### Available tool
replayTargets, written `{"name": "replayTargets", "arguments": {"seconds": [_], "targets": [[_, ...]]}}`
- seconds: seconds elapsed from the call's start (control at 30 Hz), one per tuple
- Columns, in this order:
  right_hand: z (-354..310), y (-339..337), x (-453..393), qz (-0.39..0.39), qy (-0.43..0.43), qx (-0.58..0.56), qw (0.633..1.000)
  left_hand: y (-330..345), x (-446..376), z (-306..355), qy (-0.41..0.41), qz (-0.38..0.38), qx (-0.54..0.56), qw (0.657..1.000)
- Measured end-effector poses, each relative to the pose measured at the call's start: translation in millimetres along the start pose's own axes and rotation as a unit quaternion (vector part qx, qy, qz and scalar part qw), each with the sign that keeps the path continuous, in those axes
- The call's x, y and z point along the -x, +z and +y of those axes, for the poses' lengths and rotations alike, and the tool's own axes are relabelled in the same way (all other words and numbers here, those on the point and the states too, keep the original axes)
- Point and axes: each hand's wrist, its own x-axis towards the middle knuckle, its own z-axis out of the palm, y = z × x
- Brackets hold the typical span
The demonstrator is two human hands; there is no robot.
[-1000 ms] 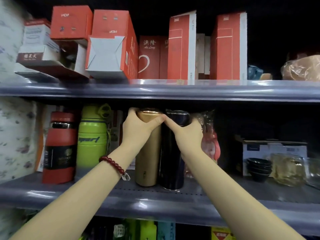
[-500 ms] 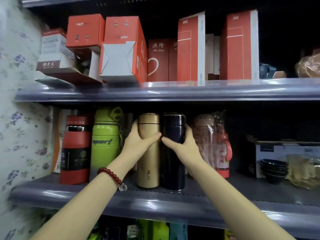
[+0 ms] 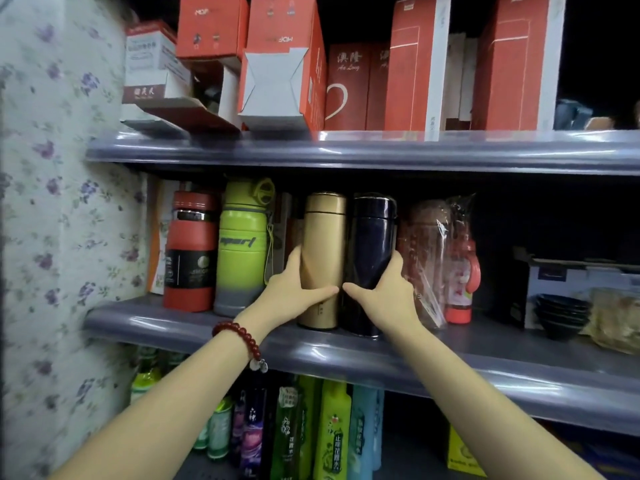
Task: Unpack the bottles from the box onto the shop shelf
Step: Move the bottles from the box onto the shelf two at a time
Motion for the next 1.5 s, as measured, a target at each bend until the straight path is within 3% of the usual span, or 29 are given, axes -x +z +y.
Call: {"name": "replayTargets", "arguments": {"seconds": [0.23, 0.4, 0.6, 0.73, 0.83, 1.07, 1.23, 1.5], "targets": [[-17, -4, 17, -0.044, 0.064, 0.078, 0.994, -12, 25, 12, 0.002, 0.007, -0.176, 0.984], [-27, 1, 43, -0.059, 0.087, 0.091, 0.99, -29, 59, 15, 0.043, -0.049, -0.227, 0.972], [-54, 26, 89, -0.071, 0.004, 0.136, 0.988, -66, 107, -5, 0.059, -0.036, -0.272, 0.96], [-76, 62, 123, -0.149, -0.075, 0.182, 0.969, -104, 150, -31, 0.033, -0.032, -0.293, 0.955], [-88, 100, 152, -0.229, -0.079, 0.194, 0.95, -133, 190, -56, -0.01, -0.031, -0.293, 0.956], [-98, 219, 254, -0.409, -0.101, 0.201, 0.884, -190, 304, -152, -0.17, -0.053, -0.309, 0.934], [-96, 305, 339, -0.538, -0.151, 0.208, 0.803, -210, 391, -225, -0.296, -0.042, -0.288, 0.91], [-64, 419, 480, -0.675, -0.218, 0.209, 0.674, -201, 537, -332, -0.494, 0.013, -0.265, 0.828]]}}
